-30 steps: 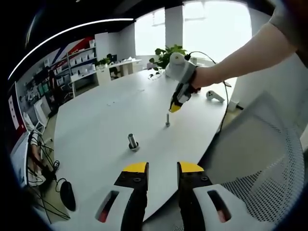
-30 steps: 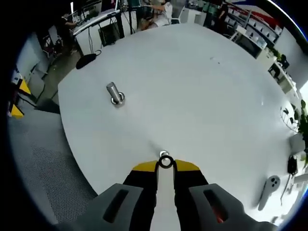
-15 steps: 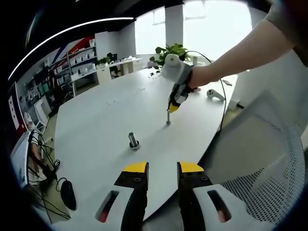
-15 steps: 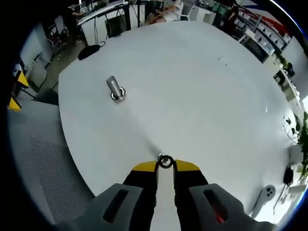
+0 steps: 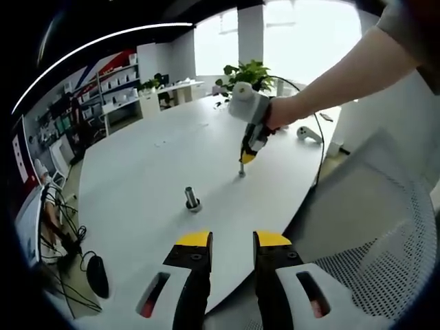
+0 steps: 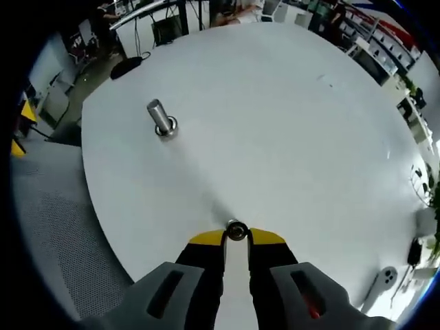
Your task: Place the washer onto the threaded stud by aligning its center hole with the stud, sliding it down to the base, and recovering from edge contact or off-axis alignment until the washer reaches the visible bottom stop.
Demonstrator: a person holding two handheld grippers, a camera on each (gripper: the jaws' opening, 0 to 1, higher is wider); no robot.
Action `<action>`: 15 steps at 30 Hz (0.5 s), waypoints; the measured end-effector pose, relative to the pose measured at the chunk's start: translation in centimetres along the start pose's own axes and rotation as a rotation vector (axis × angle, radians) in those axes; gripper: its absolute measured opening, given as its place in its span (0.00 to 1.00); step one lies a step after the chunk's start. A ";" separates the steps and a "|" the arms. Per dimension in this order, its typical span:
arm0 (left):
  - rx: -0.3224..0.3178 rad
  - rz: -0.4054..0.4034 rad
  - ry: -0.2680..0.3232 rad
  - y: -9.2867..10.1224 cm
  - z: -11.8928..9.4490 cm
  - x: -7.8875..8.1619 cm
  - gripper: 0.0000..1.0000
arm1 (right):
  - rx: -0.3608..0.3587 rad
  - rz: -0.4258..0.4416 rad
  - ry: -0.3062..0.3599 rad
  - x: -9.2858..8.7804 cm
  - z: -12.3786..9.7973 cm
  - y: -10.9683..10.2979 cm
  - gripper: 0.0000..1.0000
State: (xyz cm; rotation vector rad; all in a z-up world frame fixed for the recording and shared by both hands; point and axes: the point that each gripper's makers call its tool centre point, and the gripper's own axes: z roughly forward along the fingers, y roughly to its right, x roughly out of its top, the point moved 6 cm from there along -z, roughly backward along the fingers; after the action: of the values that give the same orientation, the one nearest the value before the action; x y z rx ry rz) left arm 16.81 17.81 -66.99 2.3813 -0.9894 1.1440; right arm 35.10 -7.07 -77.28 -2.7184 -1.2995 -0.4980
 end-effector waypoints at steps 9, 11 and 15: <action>0.007 -0.002 -0.014 -0.1 0.1 -0.2 0.21 | 0.020 0.013 -0.030 -0.6 1.9 0.0 0.14; 0.009 -0.006 -0.017 -0.1 0.1 -0.2 0.21 | 0.025 0.022 -0.036 -0.8 2.3 0.0 0.14; 0.013 -0.008 -0.023 -0.2 0.1 -0.3 0.21 | 0.032 0.024 -0.041 -0.9 3.0 0.0 0.14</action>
State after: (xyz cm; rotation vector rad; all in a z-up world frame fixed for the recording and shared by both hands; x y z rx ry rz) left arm 16.88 18.00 -67.31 2.4115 -0.9816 1.1266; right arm 35.28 -7.13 -80.39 -2.7288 -1.2715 -0.4174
